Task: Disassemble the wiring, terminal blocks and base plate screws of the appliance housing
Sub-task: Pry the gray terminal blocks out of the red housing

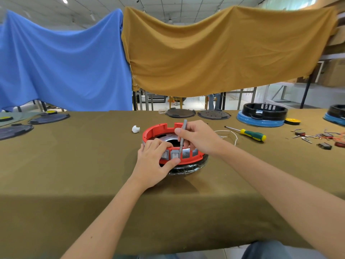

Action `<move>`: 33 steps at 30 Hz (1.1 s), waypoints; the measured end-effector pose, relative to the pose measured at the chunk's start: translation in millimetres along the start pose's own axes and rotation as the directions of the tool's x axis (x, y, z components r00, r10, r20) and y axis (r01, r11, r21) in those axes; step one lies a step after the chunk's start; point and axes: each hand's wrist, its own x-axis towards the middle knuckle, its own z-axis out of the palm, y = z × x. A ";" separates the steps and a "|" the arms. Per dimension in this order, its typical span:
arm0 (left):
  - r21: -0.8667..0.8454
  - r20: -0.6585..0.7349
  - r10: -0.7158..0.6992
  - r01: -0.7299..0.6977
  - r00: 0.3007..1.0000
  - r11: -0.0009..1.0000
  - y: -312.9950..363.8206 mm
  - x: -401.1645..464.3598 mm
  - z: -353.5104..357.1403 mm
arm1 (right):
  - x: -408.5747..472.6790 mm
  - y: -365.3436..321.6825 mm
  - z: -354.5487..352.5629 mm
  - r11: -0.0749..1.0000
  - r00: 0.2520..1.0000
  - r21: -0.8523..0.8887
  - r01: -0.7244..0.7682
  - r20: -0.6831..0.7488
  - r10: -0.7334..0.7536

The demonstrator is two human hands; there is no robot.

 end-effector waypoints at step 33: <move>0.323 -0.216 -0.043 0.113 0.975 0.940 2.6 -2.3 6.4 | -36.3 12.9 63.0 0.996 0.940 0.090 0.015 -0.342 0.016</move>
